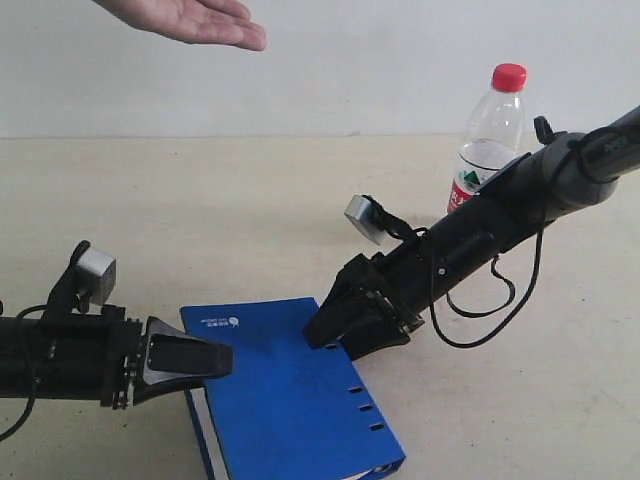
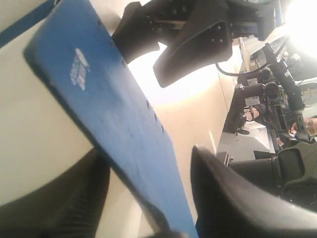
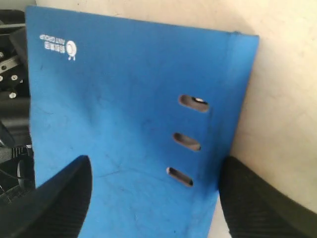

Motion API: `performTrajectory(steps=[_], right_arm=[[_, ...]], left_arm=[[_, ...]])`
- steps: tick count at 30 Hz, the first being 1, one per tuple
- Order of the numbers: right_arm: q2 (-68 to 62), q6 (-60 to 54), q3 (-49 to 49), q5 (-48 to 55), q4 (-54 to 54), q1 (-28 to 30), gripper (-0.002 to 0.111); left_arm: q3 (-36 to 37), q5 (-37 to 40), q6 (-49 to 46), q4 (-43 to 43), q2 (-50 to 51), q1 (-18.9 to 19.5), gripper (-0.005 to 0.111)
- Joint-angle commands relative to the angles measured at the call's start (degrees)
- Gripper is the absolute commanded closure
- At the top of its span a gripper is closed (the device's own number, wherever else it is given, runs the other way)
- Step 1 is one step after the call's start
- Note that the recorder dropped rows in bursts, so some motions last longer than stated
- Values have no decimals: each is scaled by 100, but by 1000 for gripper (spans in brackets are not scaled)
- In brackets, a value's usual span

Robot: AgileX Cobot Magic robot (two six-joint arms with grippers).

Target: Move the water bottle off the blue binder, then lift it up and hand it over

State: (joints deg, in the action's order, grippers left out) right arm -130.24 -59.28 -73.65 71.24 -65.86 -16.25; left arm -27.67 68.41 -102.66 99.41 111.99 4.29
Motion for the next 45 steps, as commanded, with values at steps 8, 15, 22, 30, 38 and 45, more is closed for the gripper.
performTrajectory(steps=[8,15,22,30,38,45], right_arm=[[-119,-98,39,-128,122,-42,43],[-119,-186,39,-128,110,-42,43],[-119,-188,39,-128,43,-42,43],[-119,-188,39,-128,2,-42,43],[29,-188,39,-128,68,-31,43],[397,-188,39,-128,356,-31,43]], left_arm=[[-34,-566,-63,54,307,-29,89],[-43,155,-63,54,348,-29,60],[-65,-218,174,54,348,-29,48],[-489,-255,388,54,489,-403,79],[-853,155,-157,54,636,-656,102],[-913,155,-628,-205,536,-656,102]])
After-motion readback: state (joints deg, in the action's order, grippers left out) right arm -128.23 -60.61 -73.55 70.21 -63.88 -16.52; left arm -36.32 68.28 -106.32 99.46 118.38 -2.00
